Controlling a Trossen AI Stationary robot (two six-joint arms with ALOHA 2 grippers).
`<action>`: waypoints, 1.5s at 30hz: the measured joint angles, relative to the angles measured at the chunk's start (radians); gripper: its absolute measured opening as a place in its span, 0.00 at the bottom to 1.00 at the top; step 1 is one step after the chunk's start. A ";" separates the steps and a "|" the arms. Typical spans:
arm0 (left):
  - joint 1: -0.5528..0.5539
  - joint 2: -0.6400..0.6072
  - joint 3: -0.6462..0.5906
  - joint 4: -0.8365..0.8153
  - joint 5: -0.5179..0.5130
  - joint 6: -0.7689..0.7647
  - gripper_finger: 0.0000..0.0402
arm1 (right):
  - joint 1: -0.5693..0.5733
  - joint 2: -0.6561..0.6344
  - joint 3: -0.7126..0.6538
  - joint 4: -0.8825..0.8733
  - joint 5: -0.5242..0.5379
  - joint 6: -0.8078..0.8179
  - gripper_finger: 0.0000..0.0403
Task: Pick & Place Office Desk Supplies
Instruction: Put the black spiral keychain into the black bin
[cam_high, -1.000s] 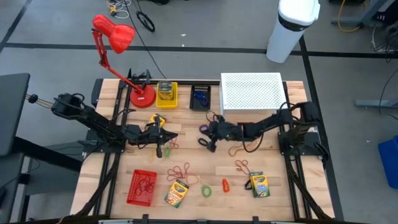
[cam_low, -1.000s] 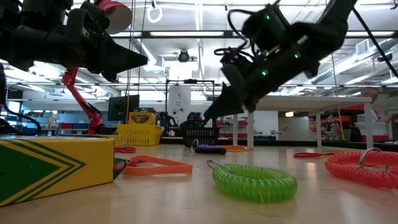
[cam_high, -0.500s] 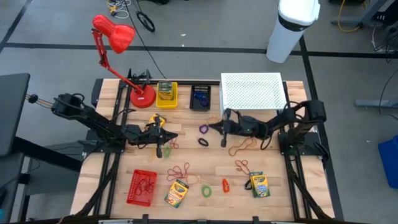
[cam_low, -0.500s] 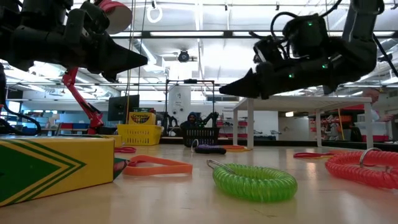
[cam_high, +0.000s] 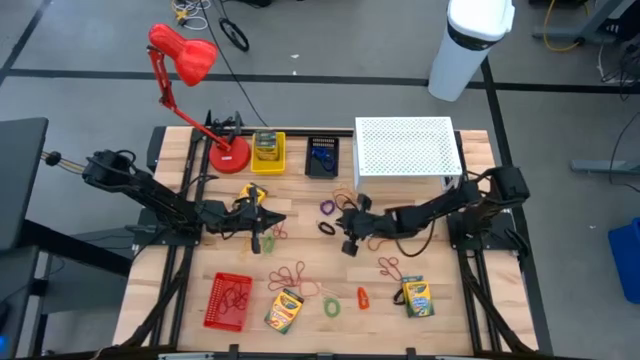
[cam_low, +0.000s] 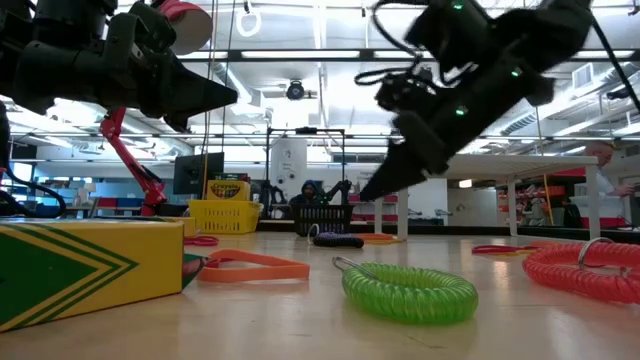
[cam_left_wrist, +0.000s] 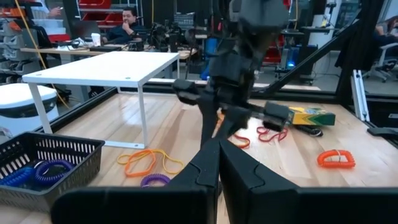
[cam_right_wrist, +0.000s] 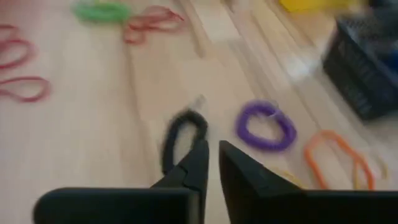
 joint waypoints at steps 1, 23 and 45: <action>0.001 0.000 0.000 -0.001 0.000 0.000 0.03 | 0.002 0.008 0.026 -0.024 0.001 0.029 0.16; 0.000 0.000 -0.001 0.012 0.000 0.000 0.03 | -0.005 0.170 0.111 -0.086 -0.029 0.122 0.65; 0.001 0.000 0.000 0.025 -0.004 0.125 0.03 | -0.051 0.220 0.115 -0.023 -0.085 -0.044 0.41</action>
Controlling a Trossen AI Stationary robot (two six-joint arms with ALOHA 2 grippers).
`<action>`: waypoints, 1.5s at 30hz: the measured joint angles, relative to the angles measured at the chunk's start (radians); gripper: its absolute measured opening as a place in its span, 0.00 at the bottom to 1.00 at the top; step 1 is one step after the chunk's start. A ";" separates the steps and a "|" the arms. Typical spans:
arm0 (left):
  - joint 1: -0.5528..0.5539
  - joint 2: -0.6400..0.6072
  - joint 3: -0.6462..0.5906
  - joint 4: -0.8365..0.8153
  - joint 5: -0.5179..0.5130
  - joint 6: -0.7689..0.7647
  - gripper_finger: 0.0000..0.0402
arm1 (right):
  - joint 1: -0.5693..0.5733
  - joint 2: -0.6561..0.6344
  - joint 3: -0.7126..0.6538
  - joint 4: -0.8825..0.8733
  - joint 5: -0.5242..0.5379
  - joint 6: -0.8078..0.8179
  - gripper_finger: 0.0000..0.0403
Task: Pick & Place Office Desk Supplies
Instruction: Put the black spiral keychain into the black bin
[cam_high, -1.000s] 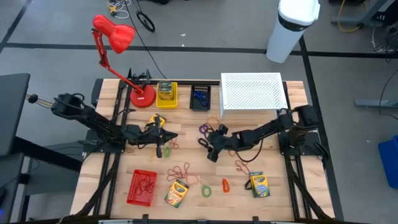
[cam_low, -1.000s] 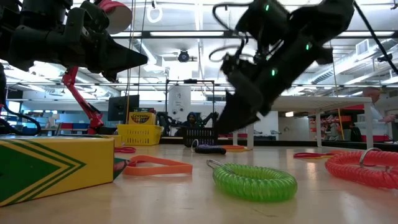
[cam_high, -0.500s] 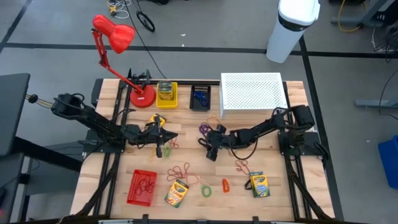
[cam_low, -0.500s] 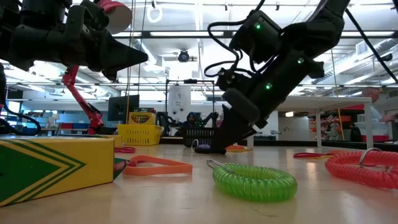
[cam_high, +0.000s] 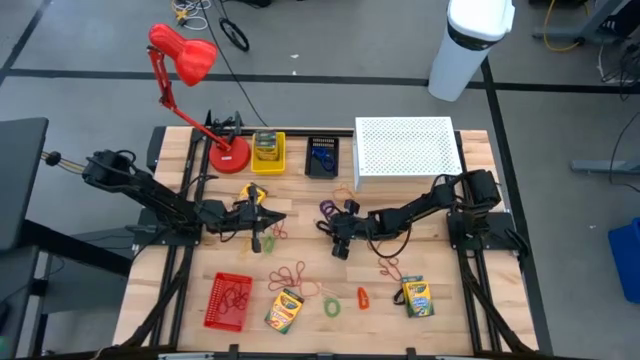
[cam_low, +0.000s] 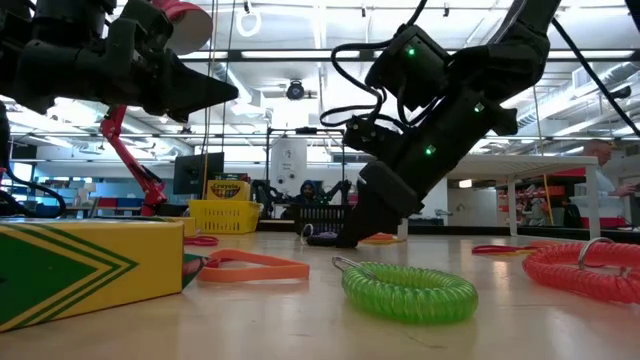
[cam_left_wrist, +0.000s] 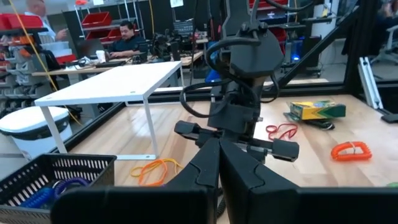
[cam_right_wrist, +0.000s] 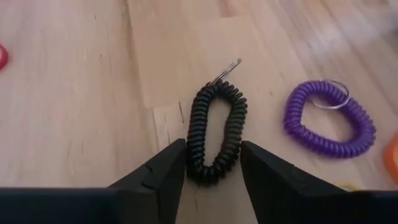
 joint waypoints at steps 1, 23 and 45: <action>0.000 0.000 0.000 -0.002 0.000 0.005 0.03 | 0.000 0.000 0.000 0.008 0.002 -0.011 0.40; 0.000 0.000 0.000 -0.001 -0.053 0.013 0.03 | -0.155 -0.231 0.251 -0.464 0.064 -0.083 0.11; -0.001 0.000 0.000 -0.048 -0.049 -0.017 0.03 | -0.502 0.163 0.806 -0.888 -0.073 -0.275 0.18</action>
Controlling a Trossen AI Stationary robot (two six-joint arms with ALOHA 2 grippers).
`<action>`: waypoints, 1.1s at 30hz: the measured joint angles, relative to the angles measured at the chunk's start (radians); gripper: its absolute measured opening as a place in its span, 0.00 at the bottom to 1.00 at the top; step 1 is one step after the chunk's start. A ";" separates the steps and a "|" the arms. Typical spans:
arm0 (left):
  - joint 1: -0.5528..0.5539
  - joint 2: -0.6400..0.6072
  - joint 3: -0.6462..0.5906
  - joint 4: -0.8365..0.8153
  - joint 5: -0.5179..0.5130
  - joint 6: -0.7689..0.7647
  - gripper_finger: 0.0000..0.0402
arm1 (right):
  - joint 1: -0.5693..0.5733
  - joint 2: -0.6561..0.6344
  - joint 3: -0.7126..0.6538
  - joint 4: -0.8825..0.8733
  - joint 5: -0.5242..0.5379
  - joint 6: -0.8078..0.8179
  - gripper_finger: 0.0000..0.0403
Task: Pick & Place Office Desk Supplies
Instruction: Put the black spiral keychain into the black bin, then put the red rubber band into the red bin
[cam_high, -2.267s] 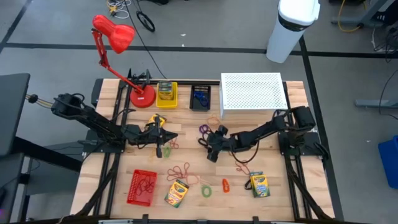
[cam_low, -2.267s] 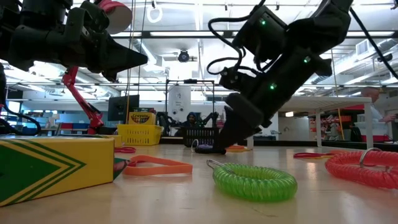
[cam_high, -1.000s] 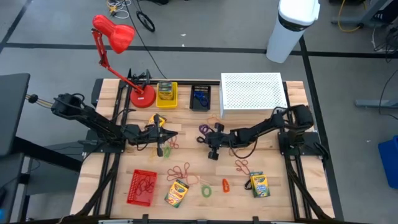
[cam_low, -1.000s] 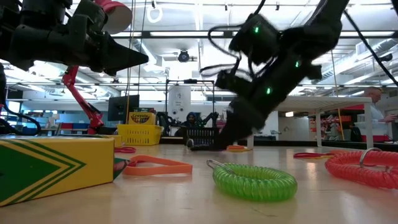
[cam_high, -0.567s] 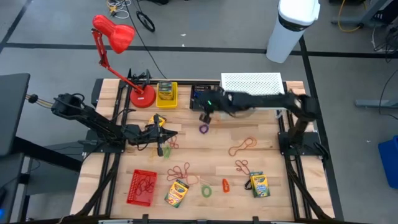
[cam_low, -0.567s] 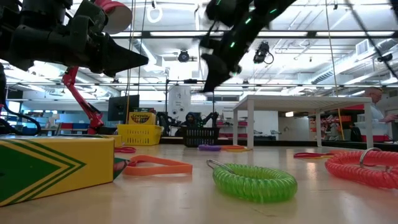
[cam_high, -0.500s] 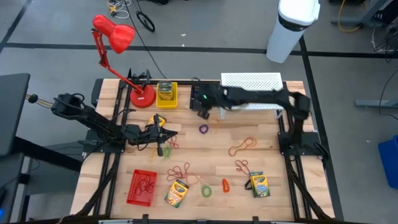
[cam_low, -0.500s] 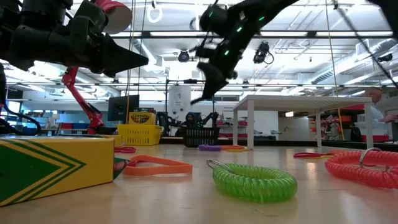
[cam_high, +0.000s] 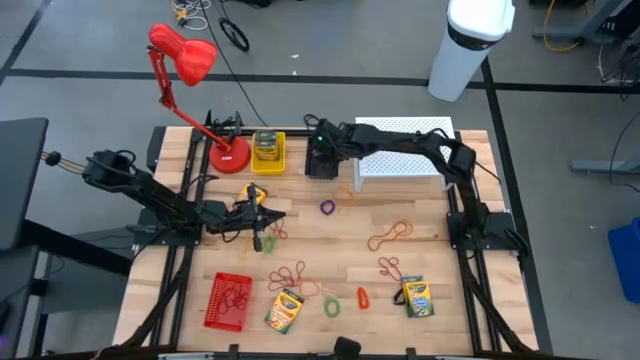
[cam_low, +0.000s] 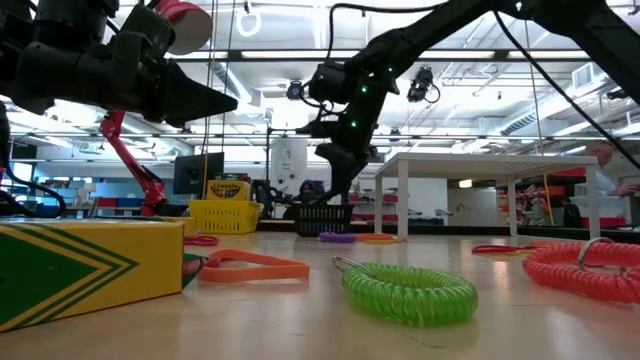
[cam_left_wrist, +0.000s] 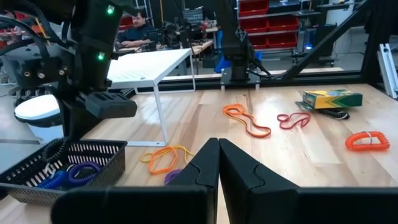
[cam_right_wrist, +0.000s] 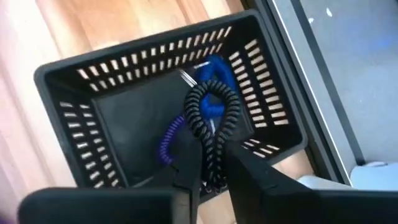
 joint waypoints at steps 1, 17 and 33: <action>0.000 0.000 0.000 0.000 0.000 0.002 0.03 | 0.004 -0.002 0.000 0.006 0.006 0.000 0.20; 0.001 0.000 0.000 -0.016 0.000 -0.007 0.03 | 0.124 -0.136 -0.036 -0.013 0.180 0.005 0.09; 0.013 0.000 0.082 -0.186 0.035 -0.015 0.02 | 0.476 -0.647 -0.909 0.838 0.254 0.114 0.04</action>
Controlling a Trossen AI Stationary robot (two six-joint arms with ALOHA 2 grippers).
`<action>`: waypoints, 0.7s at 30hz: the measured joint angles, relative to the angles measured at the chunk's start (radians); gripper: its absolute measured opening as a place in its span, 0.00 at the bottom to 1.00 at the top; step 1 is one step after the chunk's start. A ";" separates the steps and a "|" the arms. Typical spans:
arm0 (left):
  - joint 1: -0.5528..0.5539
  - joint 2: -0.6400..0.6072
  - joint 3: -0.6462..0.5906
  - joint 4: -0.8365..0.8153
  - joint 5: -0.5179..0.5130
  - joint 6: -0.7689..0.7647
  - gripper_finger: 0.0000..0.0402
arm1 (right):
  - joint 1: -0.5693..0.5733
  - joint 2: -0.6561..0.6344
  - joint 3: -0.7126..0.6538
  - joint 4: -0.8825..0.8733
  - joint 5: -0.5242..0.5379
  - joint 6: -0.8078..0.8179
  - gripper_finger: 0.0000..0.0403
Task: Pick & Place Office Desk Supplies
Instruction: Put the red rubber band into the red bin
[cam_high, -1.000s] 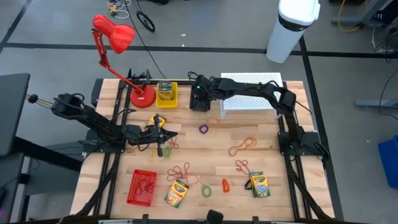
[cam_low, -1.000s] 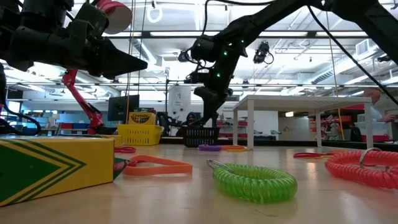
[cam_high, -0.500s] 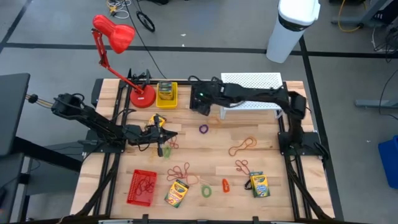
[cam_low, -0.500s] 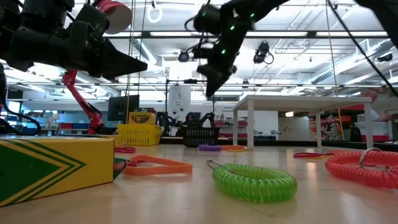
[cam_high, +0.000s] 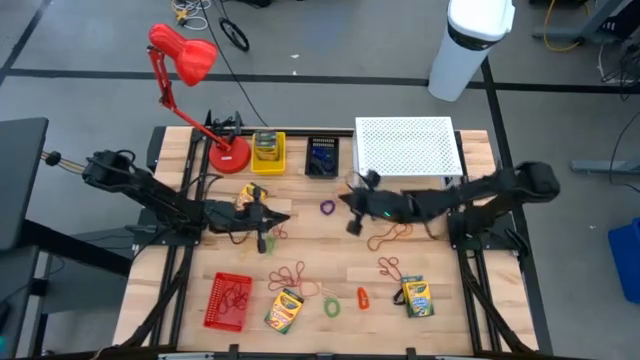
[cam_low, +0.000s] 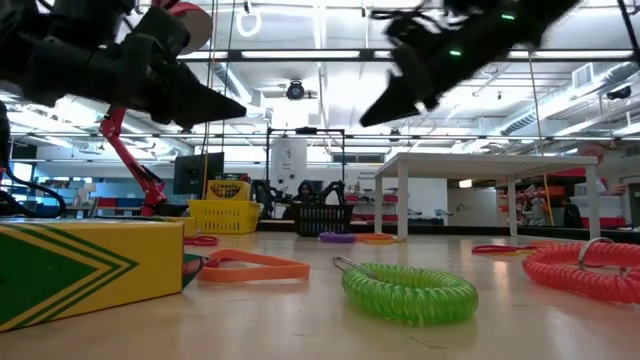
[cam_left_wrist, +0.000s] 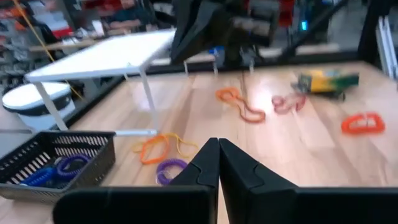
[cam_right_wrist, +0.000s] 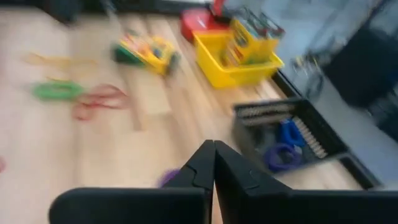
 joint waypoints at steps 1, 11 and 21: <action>-0.001 0.000 0.023 -0.052 -0.005 0.000 0.02 | 0.022 -0.014 -0.051 0.064 0.014 0.006 0.05; -0.023 0.000 0.240 -0.501 -0.035 -0.079 0.02 | 0.196 -0.067 -0.296 0.337 0.114 0.018 0.03; -0.076 0.006 0.411 -1.078 -0.075 -0.338 0.16 | 0.244 -0.067 -0.321 0.356 0.162 0.018 0.03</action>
